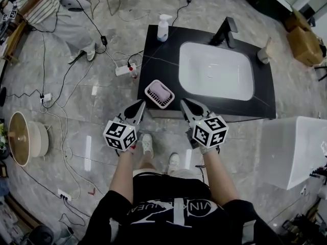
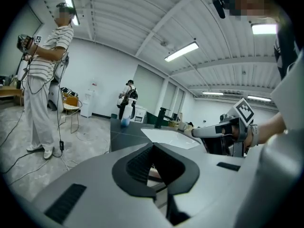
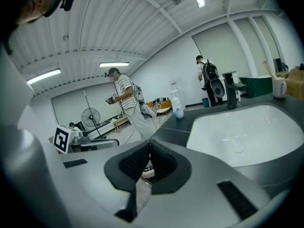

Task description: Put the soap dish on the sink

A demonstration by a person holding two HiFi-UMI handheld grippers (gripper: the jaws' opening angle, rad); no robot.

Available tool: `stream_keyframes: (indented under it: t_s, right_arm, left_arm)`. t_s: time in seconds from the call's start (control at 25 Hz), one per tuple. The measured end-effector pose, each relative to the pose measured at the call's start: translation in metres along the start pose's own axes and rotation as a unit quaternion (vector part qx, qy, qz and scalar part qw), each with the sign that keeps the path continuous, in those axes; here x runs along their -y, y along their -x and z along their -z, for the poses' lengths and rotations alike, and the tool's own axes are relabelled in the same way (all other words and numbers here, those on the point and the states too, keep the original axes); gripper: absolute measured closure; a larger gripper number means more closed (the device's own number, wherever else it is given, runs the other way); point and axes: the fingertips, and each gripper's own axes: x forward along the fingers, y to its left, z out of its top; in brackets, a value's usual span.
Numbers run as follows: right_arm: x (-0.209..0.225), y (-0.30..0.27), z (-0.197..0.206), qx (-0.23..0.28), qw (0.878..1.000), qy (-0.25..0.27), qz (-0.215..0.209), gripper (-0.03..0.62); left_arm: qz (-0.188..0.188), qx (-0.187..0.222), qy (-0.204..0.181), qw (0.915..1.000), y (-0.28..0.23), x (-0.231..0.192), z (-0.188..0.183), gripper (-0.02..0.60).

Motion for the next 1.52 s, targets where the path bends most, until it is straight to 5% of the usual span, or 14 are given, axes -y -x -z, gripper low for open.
stream_keyframes:
  t_s: [0.72,1.52]
  right_arm:
    - [-0.023,0.025,-0.061,0.058,0.994,0.089,0.003,0.568]
    - [-0.033,0.049,-0.101,0.109,0.986,0.128,0.006,0.568]
  left_arm:
    - [-0.031,0.067,-0.043,0.9963,0.034,0.006,-0.075,0.568]
    - [-0.056,0.118,-0.072,0.9888,0.063,0.009,-0.124,0.568]
